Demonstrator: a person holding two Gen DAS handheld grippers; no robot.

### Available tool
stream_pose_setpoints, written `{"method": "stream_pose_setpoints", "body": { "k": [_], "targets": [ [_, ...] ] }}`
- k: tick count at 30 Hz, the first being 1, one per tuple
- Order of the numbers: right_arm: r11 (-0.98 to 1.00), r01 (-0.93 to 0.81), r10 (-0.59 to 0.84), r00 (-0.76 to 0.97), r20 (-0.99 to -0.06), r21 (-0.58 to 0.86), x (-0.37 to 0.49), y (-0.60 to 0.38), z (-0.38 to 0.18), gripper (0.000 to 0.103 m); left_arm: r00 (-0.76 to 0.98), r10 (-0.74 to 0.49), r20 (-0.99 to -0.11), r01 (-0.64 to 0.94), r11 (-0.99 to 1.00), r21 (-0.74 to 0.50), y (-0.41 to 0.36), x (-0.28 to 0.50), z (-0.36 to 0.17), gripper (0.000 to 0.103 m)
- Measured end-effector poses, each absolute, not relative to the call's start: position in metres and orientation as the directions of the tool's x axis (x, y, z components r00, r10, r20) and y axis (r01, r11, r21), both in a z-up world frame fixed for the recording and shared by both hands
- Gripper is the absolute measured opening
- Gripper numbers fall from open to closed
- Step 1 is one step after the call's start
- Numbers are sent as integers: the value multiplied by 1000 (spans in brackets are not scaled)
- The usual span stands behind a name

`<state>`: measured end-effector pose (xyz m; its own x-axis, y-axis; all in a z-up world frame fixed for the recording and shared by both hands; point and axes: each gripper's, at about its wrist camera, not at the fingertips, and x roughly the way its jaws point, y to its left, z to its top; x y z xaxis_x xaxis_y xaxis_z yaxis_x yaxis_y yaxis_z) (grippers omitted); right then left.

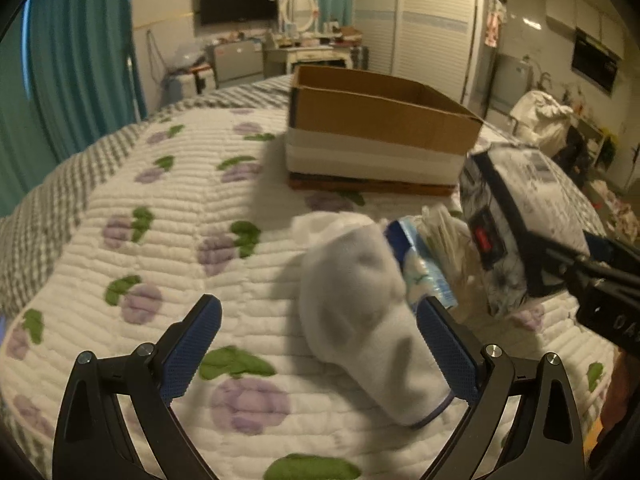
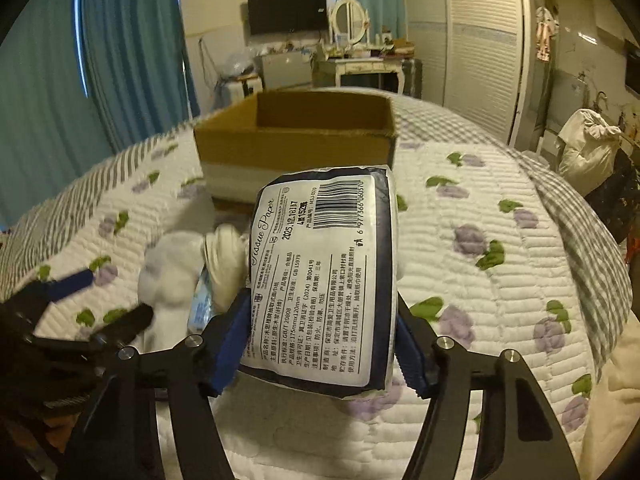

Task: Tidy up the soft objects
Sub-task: 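Grasp the white sock with the left tool while the right tool grasps the white-and-navy tissue pack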

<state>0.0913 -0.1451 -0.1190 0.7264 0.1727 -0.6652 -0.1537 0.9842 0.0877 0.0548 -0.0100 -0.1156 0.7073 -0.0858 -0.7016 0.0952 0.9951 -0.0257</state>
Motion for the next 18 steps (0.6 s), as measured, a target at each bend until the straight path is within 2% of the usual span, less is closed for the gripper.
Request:
{"method": "stream_pose_setpoints", "body": {
  "k": [3,5,7,10,13,18],
  "targets": [
    [984,-151,174,724,-668,93,92,-149,-121,65,677,-81,-732,128,992,9,-20,67,-123,96],
    [984,-154,172,719,-674,87,92,-151,-123,65,656,-82,-751,142,990,15,-22,74,-129,81],
    [985,-151,168,716,-677,85,93,-153,-124,65,623,-127,-772,163,986,-30,-21,80,-134,66],
    [985,-147,171,714,-679,94,93,-156,-124,65,614,-158,-773,182,982,-56,-22,78,-137,53],
    [985,-149,172,714,-678,93,91,-155,-123,64,622,-153,-768,199,979,-34,-24,71,-133,45],
    [982,-167,182,737,-652,85,79,-149,-106,64,654,-161,-739,185,981,-49,-15,53,-111,44]
  ]
}}
